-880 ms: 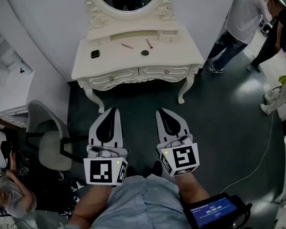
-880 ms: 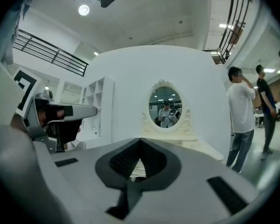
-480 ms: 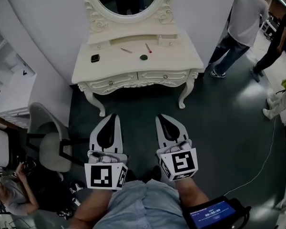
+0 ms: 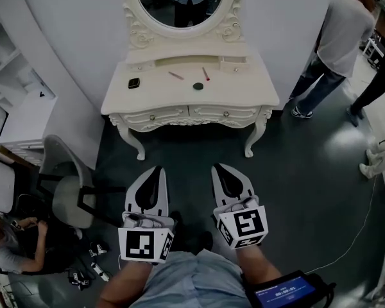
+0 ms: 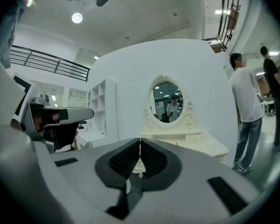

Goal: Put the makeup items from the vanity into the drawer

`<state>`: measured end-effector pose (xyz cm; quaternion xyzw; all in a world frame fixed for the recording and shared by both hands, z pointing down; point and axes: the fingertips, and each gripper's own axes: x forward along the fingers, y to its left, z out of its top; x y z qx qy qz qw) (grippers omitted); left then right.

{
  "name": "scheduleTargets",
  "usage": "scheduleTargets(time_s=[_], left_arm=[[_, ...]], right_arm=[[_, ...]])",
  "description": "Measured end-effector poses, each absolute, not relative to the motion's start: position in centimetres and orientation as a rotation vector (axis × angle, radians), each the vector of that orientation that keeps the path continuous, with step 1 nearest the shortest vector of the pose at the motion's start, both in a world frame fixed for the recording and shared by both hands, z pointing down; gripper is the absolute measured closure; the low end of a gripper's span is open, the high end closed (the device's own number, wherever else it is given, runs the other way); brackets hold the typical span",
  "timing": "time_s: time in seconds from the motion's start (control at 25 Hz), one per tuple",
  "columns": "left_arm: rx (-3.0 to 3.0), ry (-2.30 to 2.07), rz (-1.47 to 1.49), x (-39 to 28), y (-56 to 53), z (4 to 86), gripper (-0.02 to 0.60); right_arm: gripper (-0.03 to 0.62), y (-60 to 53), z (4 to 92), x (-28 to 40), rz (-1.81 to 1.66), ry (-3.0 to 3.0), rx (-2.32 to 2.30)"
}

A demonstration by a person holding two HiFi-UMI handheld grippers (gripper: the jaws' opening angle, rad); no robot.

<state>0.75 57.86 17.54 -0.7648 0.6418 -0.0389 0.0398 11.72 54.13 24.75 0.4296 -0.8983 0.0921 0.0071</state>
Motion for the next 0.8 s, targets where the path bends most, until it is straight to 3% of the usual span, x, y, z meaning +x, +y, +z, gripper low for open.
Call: scheduleTargets(time_s=[0.52, 0.8], left_arm=[[-2.407, 2.004, -0.132, -2.2, 46.6, 21.6, 0.583], [-2.422, 1.958, -0.061, -5.3, 37.9, 19.9, 0.583]], right_arm=[[0.591, 43.9, 28.9, 9.1, 0.351, -2.739, 1.308], [0.591, 35.4, 27.5, 6.3, 0.298, -2.710, 1.341]])
